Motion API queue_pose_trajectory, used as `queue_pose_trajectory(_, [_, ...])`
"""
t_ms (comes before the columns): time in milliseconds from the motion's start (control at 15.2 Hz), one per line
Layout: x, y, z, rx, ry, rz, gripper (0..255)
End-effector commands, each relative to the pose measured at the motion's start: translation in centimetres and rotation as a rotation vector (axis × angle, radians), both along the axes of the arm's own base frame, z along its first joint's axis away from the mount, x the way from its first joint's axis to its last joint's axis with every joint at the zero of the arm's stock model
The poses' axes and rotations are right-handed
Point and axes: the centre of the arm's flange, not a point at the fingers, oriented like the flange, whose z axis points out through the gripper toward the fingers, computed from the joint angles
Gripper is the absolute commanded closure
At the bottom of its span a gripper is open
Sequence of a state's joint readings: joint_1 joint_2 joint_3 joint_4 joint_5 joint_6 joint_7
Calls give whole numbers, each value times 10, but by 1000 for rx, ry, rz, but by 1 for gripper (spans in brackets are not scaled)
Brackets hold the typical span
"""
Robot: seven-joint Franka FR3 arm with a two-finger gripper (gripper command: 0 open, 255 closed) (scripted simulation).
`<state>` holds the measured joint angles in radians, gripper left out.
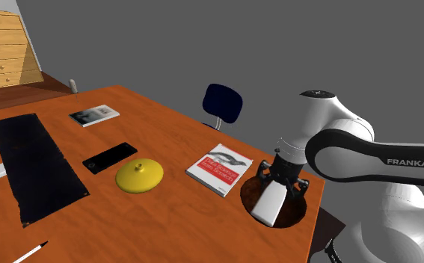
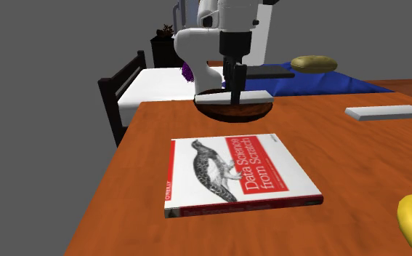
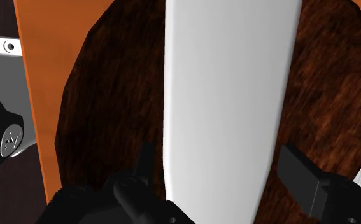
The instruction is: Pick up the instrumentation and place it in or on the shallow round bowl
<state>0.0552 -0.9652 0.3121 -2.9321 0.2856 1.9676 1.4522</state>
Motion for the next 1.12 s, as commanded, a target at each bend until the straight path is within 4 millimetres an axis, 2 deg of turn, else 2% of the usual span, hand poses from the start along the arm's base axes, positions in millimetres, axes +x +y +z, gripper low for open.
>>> queue_pose_trajectory(0, [0,0,0,0,0,0,0])
queue_pose_trajectory(264, [0,0,0,0,0,0,0])
queue_pose_trajectory(528, [0,0,50,0,0,0,0])
queue_pose_trajectory(1056, [0,0,50,0,0,0,0])
